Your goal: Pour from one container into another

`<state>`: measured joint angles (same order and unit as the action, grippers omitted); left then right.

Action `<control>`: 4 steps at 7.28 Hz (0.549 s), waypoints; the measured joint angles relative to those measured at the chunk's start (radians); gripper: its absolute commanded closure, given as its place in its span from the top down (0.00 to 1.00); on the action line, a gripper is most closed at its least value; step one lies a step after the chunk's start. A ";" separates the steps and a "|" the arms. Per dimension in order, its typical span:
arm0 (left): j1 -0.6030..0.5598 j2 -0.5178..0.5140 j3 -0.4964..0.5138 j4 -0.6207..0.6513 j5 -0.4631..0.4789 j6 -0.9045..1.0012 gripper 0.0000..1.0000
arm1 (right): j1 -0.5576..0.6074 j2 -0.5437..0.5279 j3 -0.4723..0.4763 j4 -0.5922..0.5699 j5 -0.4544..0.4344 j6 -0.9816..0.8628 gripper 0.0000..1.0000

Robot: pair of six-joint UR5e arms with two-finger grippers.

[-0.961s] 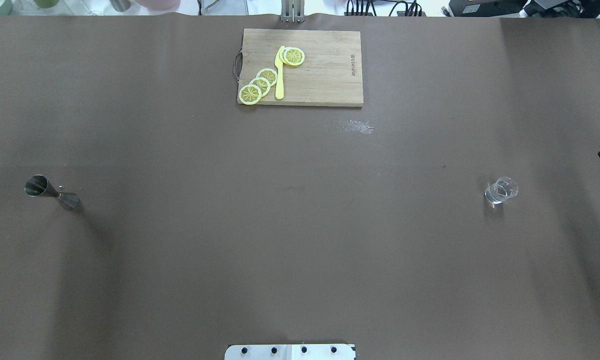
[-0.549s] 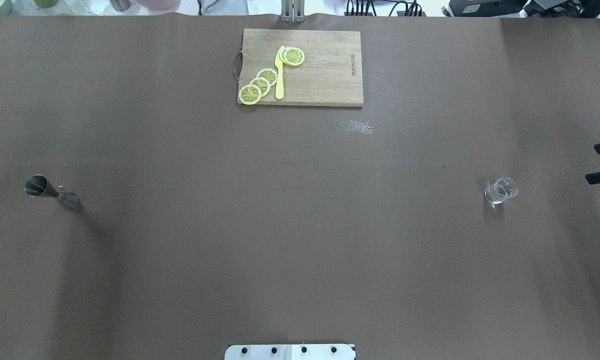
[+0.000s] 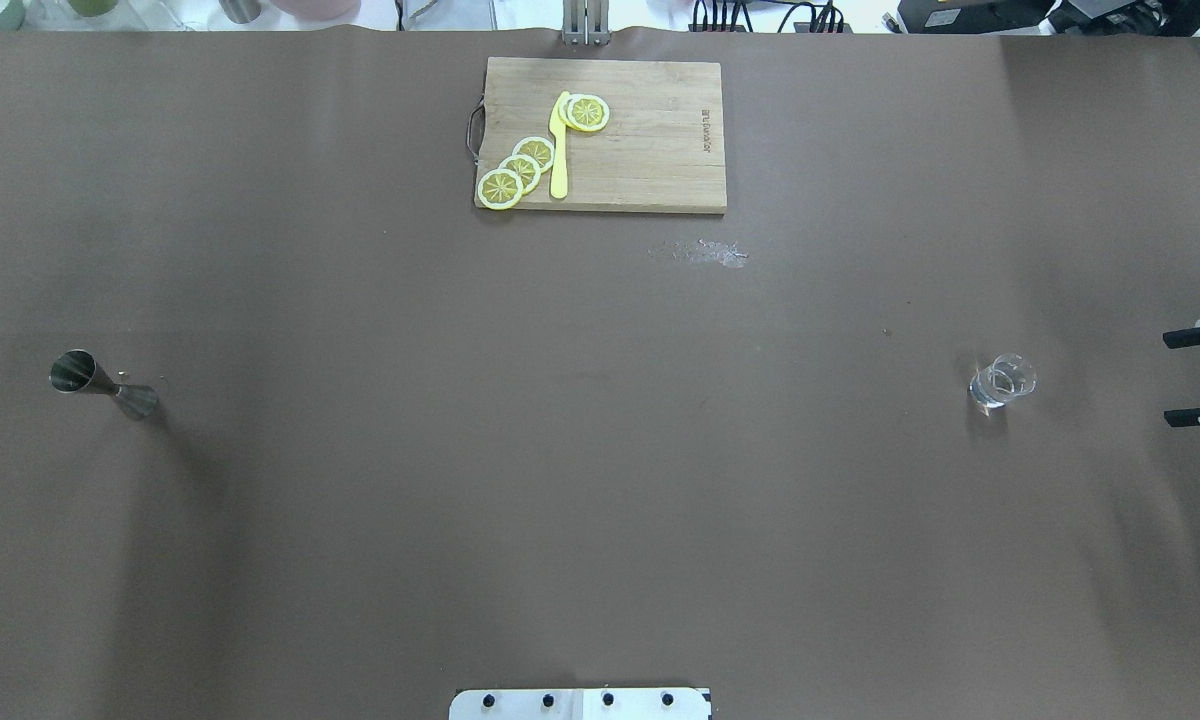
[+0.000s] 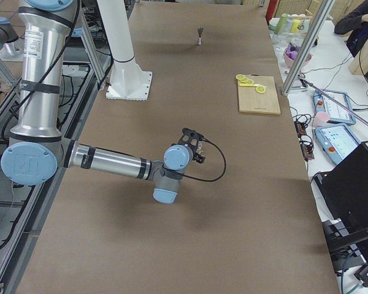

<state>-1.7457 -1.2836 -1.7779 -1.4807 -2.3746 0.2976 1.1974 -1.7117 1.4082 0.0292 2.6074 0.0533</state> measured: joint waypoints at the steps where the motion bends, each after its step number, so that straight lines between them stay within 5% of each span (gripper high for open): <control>1: 0.000 0.000 0.001 0.001 0.000 0.000 0.98 | -0.021 0.000 -0.024 0.055 -0.013 -0.005 0.99; 4: 0.000 -0.006 0.016 -0.006 -0.001 0.000 0.98 | -0.109 0.010 -0.050 0.083 -0.132 -0.008 0.98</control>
<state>-1.7457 -1.2897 -1.7621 -1.4865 -2.3761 0.2972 1.0885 -1.7019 1.3578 0.1124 2.4755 0.0449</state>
